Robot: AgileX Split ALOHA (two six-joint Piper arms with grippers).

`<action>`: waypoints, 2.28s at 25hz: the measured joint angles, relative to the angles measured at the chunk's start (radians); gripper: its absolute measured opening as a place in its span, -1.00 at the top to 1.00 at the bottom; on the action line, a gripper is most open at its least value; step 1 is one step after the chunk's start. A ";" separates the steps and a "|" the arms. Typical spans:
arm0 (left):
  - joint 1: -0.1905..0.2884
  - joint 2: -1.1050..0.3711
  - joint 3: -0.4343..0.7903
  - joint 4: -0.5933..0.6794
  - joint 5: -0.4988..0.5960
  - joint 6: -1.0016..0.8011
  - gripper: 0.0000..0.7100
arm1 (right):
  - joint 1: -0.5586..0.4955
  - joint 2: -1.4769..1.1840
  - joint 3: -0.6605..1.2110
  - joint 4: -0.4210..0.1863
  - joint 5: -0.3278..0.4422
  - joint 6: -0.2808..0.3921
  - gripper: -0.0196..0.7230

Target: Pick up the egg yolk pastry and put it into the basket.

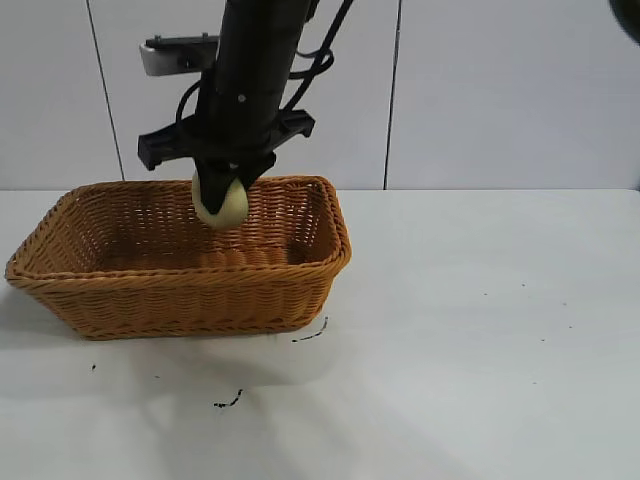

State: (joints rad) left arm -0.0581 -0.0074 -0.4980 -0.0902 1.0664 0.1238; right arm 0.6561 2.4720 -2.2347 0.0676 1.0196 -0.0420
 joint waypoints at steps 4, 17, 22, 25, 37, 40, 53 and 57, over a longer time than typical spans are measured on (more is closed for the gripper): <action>0.000 0.000 0.000 0.000 0.000 0.000 -0.96 | 0.000 -0.018 -0.002 -0.004 0.007 0.000 -0.81; 0.000 0.000 0.000 0.000 0.000 0.000 -0.96 | -0.233 -0.113 -0.058 -0.068 0.162 0.000 -0.90; 0.000 0.000 0.000 0.000 0.000 0.000 -0.96 | -0.434 -0.116 -0.059 -0.075 0.192 0.000 -0.90; 0.000 0.000 0.000 0.000 0.000 0.000 -0.96 | -0.526 -0.123 -0.059 -0.076 0.194 0.000 -0.89; 0.000 0.000 0.000 0.000 0.000 0.000 -0.96 | -0.660 -0.312 0.183 -0.076 0.194 -0.014 -0.88; 0.000 0.000 0.000 0.000 0.000 0.000 -0.96 | -0.660 -0.450 0.365 -0.068 0.194 -0.019 -0.88; 0.000 0.000 0.000 0.000 0.000 0.000 -0.96 | -0.660 -1.252 1.236 -0.049 0.170 -0.030 -0.88; 0.000 0.000 0.000 0.000 0.000 0.000 -0.96 | -0.660 -1.516 1.446 -0.049 0.103 -0.046 -0.88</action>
State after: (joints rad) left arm -0.0581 -0.0074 -0.4980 -0.0902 1.0664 0.1238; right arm -0.0035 0.9563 -0.7888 0.0186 1.1227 -0.0876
